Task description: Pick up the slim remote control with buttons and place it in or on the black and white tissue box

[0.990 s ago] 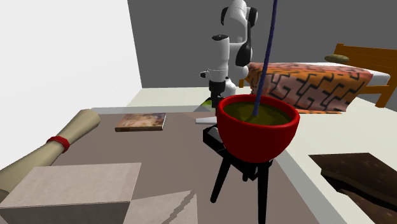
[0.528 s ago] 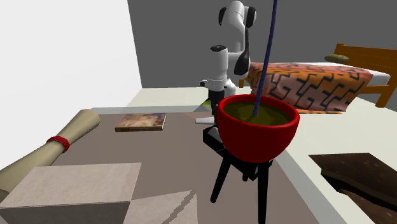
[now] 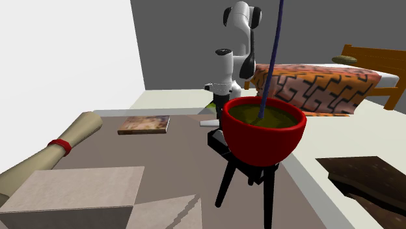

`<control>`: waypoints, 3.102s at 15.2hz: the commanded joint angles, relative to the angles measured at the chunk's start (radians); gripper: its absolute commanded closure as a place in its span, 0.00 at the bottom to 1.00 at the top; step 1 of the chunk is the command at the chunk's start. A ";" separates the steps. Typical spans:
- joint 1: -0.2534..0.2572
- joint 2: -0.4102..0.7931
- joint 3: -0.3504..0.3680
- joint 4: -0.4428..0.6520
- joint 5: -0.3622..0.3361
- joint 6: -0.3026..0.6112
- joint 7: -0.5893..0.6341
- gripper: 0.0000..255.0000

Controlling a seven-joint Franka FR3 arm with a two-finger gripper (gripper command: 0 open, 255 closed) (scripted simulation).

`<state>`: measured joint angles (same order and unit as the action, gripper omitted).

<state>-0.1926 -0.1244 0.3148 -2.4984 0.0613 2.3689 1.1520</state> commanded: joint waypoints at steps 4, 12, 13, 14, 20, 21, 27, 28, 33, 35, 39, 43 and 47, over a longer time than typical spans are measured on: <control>0.000 0.000 0.000 0.000 0.000 0.000 0.000 1.00; 0.001 -0.010 -0.001 0.005 0.003 -0.015 -0.003 1.00; 0.001 -0.021 -0.002 0.010 0.007 -0.030 -0.005 1.00; 0.002 -0.031 -0.003 0.015 0.010 -0.045 -0.007 1.00; 0.004 -0.085 -0.010 0.052 0.023 -0.134 -0.019 1.00; 0.004 -0.093 -0.012 0.059 0.025 -0.149 -0.020 1.00; 0.006 -0.136 -0.019 0.104 0.032 -0.237 -0.027 1.00; 0.006 -0.142 -0.021 0.113 0.033 -0.251 -0.028 1.00; 0.006 -0.169 -0.027 0.157 0.036 -0.322 -0.032 1.00; 0.006 -0.178 -0.029 0.177 0.036 -0.351 -0.033 1.00; 0.005 -0.194 -0.034 0.218 0.037 -0.406 -0.034 1.00; 0.004 -0.205 -0.038 0.262 0.036 -0.462 -0.035 1.00; 0.011 -0.098 0.001 0.372 0.016 -0.465 0.026 1.00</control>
<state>-0.1835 -0.2554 0.3049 -2.1625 0.0842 1.9070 1.1593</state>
